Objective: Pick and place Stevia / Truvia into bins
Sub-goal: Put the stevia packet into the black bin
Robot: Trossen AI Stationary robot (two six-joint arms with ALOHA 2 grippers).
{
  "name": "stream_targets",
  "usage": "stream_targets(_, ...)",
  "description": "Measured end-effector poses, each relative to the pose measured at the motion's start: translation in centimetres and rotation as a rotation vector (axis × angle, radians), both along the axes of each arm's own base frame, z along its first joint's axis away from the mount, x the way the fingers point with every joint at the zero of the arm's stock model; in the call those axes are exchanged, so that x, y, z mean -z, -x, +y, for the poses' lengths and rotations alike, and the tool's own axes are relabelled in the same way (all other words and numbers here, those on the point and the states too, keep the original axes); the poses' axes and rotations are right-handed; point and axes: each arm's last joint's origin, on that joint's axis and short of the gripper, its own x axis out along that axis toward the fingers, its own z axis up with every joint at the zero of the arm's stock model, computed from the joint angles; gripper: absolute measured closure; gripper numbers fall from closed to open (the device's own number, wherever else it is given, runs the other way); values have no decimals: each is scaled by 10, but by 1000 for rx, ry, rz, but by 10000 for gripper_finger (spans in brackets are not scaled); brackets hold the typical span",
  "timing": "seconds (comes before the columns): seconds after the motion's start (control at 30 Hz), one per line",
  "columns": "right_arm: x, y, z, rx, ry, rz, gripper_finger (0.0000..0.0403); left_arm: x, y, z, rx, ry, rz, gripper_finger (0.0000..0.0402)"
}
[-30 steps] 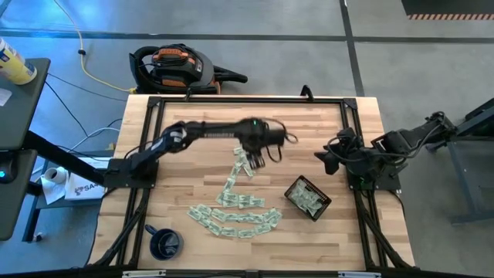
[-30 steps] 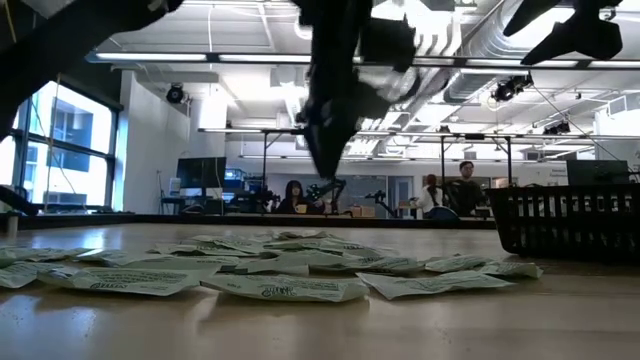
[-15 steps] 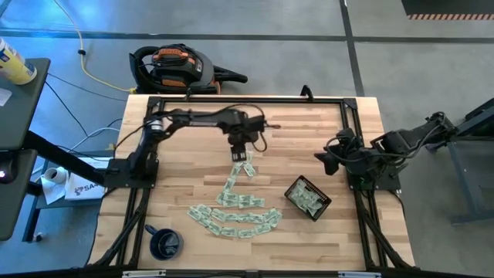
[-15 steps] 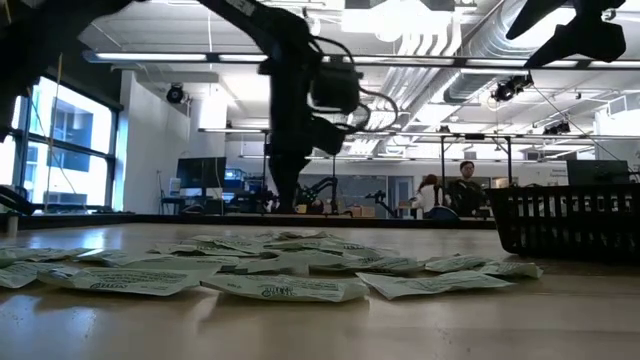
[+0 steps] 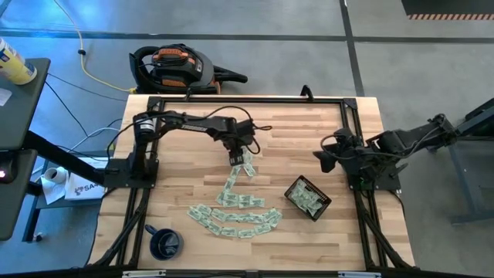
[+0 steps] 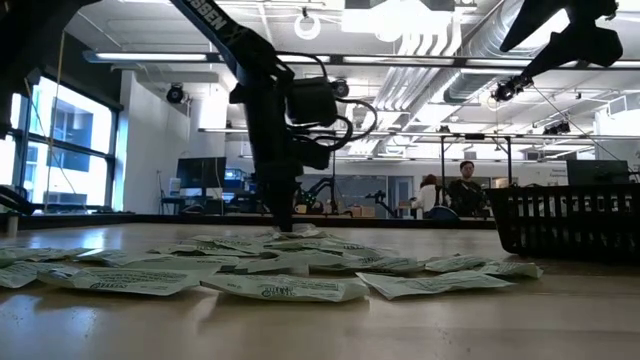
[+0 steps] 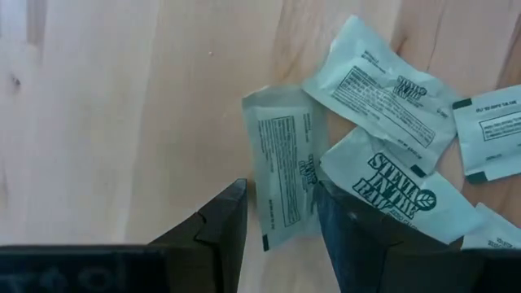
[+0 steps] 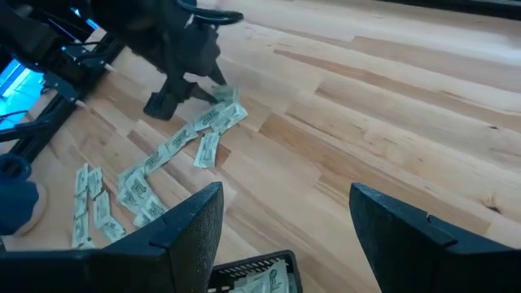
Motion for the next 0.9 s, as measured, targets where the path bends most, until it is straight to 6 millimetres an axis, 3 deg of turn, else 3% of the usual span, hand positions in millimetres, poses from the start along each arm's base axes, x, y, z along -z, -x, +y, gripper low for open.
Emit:
stream_targets(0.17,0,-1,-2,6,-14,6,146,9,5,-2,-23,1,5,243)
stream_targets(0.37,0,-2,-2,9,-16,-4,146,-3,-5,2,-36,-47,-17,362)
stream_targets(0.47,-2,-4,-1,11,-9,-38,146,-18,-17,6,-63,-64,-52,376)
stream_targets(0.57,-5,-6,2,-1,16,-78,146,-55,-33,4,-65,-36,-162,359)
stream_targets(0.63,-6,-5,3,-3,32,-88,146,-81,-47,-10,-6,21,-266,358)
stream_targets(0.77,-7,-4,6,-6,56,-107,146,-128,-75,-59,135,121,-497,375)
stream_targets(0.83,-8,-3,7,-15,58,-109,146,-141,-88,-85,177,136,-621,375)
stream_targets(0.9,-8,-2,8,-26,57,-112,146,-142,-100,-109,182,175,-693,375)
